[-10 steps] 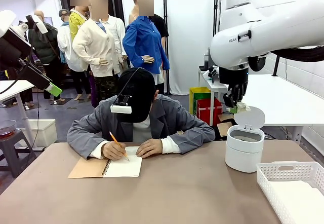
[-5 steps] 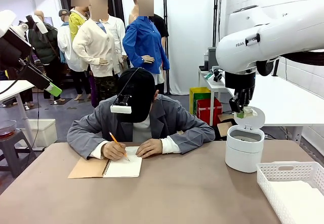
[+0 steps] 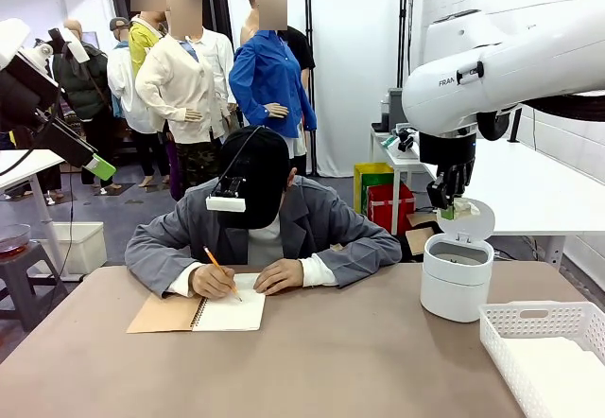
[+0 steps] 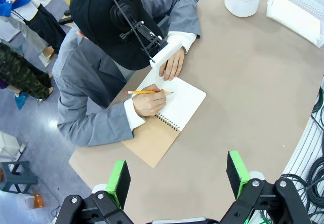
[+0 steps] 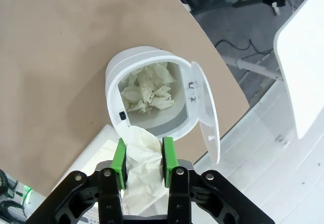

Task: Sort the paper based on its condition.
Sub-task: If a person hands you a paper, place it in the Organizing basket , and if it's crumpled, put it in the Trash can.

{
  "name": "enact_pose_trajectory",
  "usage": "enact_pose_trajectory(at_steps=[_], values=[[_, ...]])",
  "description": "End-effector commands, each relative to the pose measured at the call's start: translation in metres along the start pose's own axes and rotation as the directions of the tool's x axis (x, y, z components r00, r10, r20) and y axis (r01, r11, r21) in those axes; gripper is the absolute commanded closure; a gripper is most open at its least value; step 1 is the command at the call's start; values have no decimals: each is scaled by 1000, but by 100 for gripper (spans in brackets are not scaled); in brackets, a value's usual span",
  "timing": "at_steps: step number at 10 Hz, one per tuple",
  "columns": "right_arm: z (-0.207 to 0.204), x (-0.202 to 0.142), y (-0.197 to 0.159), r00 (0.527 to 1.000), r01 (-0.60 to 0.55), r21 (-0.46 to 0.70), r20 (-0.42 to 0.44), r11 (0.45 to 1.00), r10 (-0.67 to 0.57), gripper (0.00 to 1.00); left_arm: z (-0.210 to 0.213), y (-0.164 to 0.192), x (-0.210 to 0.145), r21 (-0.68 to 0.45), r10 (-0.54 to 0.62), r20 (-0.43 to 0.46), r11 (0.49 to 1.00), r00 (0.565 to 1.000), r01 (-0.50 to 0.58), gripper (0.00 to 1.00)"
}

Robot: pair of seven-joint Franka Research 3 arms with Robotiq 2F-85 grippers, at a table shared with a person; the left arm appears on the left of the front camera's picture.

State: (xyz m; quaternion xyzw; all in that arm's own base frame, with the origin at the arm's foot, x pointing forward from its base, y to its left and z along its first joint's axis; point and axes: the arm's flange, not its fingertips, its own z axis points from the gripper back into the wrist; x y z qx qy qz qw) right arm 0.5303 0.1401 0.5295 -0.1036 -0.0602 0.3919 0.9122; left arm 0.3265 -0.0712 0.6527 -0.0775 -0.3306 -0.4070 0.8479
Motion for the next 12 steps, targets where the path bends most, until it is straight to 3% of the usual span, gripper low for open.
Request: enact_pose_trajectory(at_steps=[1,4,12], values=[[-2,0,-3,1000,-1,-3,-6,1000,1,51,0,0,-1,-2,3,3,1000,1000,-3,0],[-7,-2,-3,1000,-4,-12,-21,1000,4,1,0,0,-1,-2,3,3,1000,1000,-3,0],[-1,-8,4,1000,0,-3,2,1000,0,0,0,0,-1,-2,3,3,1000,1000,-3,0]])
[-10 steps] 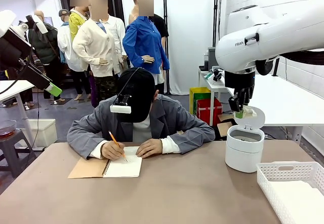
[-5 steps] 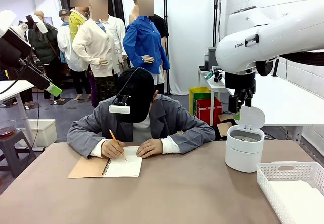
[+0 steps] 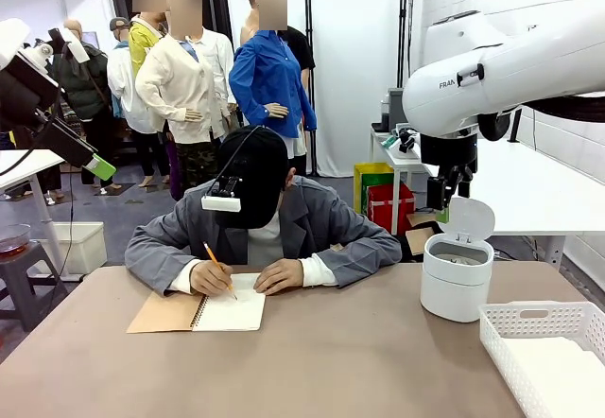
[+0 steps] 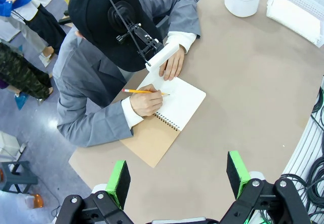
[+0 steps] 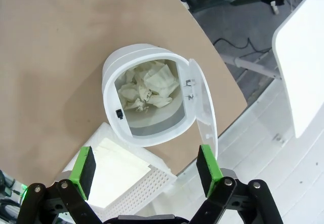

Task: Sort the paper based on its condition.
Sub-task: If a person hands you a paper, place it in the Organizing basket , and if it's crumpled, put it in the Trash can.

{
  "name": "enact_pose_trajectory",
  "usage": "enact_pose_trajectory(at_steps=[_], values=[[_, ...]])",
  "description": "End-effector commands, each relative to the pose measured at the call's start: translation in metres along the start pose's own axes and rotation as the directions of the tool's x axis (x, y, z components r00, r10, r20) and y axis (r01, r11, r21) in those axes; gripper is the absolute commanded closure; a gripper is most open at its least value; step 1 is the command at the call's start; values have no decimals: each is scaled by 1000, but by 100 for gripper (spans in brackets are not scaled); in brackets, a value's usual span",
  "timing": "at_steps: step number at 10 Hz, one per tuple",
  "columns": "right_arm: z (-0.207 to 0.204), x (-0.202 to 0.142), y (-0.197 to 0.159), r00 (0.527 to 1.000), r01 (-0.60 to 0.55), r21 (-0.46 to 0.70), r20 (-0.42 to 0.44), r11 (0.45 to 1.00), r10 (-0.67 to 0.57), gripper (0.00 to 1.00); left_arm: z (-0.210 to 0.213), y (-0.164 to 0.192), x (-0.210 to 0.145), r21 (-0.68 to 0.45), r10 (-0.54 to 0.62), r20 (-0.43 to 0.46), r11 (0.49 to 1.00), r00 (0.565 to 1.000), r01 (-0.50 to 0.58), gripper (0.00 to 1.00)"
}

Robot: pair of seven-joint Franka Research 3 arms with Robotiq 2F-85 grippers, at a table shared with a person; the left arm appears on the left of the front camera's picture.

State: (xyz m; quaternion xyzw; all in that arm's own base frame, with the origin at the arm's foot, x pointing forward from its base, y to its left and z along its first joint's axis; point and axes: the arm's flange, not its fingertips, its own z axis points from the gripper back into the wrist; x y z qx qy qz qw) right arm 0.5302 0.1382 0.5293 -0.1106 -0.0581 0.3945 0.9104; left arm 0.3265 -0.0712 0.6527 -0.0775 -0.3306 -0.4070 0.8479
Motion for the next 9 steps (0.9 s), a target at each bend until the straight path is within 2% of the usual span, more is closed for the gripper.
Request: enact_pose_trajectory(at_steps=[1,2,9], values=[[0,-9,7,999,15,45,36,999,-17,0,0,0,-1,-2,3,3,1000,1000,-3,0],[0,0,0,1000,0,0,0,1000,0,0,0,0,-1,-2,3,3,1000,1000,-3,0],[0,0,0,1000,0,0,0,1000,0,0,0,0,-1,-2,3,3,1000,1000,-3,0]])
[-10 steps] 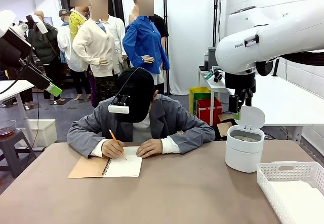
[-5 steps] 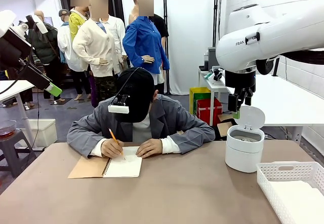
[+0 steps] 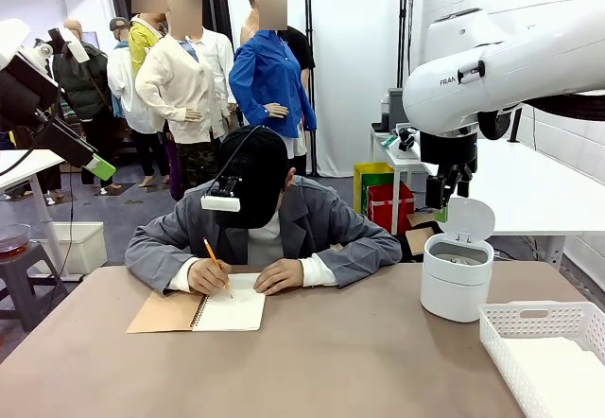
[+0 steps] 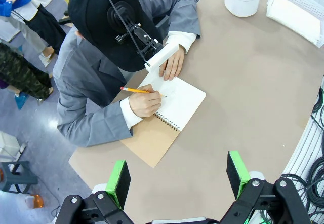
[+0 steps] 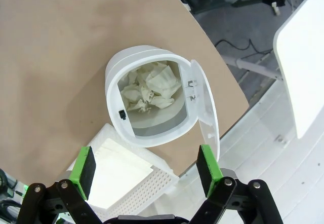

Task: Sort the paper based on its condition.
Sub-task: If a person hands you a paper, place it in the Organizing basket , and if it's crumpled, put it in the Trash can.

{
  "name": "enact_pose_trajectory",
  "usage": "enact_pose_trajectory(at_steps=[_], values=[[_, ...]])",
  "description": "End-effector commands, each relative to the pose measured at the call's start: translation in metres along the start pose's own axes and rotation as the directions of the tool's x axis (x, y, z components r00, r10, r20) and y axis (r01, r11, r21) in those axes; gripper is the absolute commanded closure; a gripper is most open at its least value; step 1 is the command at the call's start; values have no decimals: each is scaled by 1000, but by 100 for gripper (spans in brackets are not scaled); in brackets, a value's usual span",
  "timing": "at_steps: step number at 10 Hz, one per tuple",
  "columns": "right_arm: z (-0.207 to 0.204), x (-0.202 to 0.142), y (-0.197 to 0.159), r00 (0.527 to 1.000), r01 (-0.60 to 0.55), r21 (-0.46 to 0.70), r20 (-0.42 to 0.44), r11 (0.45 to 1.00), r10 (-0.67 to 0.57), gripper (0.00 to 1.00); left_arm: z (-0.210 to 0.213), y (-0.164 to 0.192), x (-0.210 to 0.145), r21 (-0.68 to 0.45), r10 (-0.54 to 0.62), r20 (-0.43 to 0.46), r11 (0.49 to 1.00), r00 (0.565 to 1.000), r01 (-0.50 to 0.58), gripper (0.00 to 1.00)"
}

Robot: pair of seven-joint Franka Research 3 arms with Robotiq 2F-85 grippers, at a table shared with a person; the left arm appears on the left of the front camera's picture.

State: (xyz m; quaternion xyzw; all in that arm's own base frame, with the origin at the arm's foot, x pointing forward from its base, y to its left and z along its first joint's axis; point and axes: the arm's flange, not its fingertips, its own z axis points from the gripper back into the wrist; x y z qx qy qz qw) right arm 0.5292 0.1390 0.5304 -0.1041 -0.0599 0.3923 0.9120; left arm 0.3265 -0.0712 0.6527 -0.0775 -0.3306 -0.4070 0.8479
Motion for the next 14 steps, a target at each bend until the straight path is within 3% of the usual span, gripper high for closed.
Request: enact_pose_trajectory(at_steps=[1,6,10,14], values=[[-1,0,-1,1000,-7,-10,-8,1000,6,0,0,0,-1,-2,3,3,1000,1000,-3,0],[36,-4,27,996,-65,40,56,997,63,0,0,0,-1,-2,3,3,1000,1000,-3,0],[69,6,41,976,-112,82,195,990,94,0,0,0,-1,-2,3,3,1000,1000,-3,0],[94,14,41,924,-103,101,379,990,58,0,0,0,-1,-2,3,3,1000,1000,-3,0]])
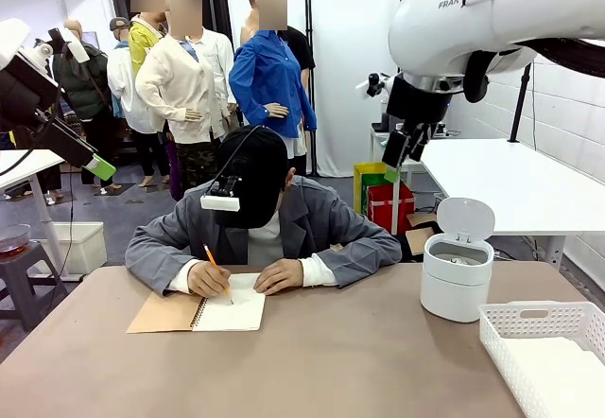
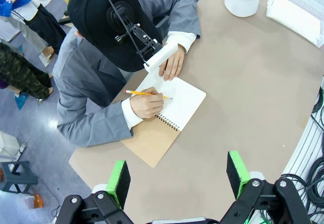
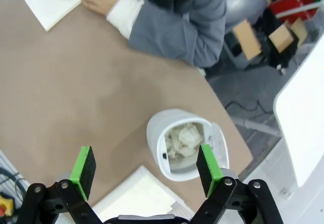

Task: Sort the paper based on its condition.
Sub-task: If a person hands you a paper, place it in the Organizing basket , and if it's crumpled, put it in the Trash can.

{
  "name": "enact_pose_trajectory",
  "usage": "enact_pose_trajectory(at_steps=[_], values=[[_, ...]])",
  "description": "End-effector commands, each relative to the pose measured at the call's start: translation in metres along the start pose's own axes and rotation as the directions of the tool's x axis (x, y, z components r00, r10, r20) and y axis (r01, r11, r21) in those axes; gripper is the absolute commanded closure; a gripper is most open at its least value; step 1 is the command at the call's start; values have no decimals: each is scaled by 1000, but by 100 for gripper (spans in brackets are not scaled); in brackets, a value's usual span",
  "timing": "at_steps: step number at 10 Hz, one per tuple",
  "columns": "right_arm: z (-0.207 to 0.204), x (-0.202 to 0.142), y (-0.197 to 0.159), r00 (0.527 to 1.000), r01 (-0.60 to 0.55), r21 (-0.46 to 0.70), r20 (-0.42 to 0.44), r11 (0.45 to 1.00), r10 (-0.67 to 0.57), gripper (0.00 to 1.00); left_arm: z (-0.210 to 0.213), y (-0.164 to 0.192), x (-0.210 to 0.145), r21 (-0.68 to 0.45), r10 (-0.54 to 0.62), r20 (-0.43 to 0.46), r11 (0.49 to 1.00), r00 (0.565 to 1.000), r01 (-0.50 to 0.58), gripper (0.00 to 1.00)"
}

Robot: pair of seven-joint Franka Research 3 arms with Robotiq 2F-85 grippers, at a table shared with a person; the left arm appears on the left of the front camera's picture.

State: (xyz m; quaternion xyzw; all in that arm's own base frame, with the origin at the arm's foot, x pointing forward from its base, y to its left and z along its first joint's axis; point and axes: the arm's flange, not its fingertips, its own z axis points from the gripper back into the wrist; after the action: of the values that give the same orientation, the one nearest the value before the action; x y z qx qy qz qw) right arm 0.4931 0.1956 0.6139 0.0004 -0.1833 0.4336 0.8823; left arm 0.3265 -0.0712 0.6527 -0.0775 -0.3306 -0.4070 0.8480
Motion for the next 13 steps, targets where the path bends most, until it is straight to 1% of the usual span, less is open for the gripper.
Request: enact_pose_trajectory(at_steps=[1,2,3,4,7,8,9,10,12,13], values=[[4,-3,-3,994,-25,40,110,999,21,0,0,0,-1,-2,3,3,1000,1000,-3,0],[9,-1,-2,990,-29,54,138,998,22,0,0,0,-1,-2,3,3,1000,1000,-3,0],[12,-1,-5,988,-42,36,148,998,37,0,0,0,-1,-2,3,3,1000,1000,-3,0],[9,5,-2,996,5,17,86,1000,-7,0,0,0,-1,-2,3,3,1000,1000,-3,0],[9,5,-2,996,5,17,86,1000,-7,0,0,0,-1,-2,3,3,1000,1000,-3,0],[11,6,-2,995,-3,21,102,1000,1,0,0,0,-1,-2,3,3,1000,1000,-3,0],[7,17,4,991,-36,44,127,998,30,0,0,0,-1,-2,3,3,1000,1000,-3,0],[7,31,17,989,-35,53,146,998,27,0,0,0,-1,-2,3,3,1000,1000,-3,0],[20,53,40,982,-55,67,186,996,41,0,0,0,-1,-2,3,3,1000,1000,-3,0],[26,61,54,981,-52,68,192,996,39,0,0,0,-1,-2,3,3,1000,1000,-3,0]])
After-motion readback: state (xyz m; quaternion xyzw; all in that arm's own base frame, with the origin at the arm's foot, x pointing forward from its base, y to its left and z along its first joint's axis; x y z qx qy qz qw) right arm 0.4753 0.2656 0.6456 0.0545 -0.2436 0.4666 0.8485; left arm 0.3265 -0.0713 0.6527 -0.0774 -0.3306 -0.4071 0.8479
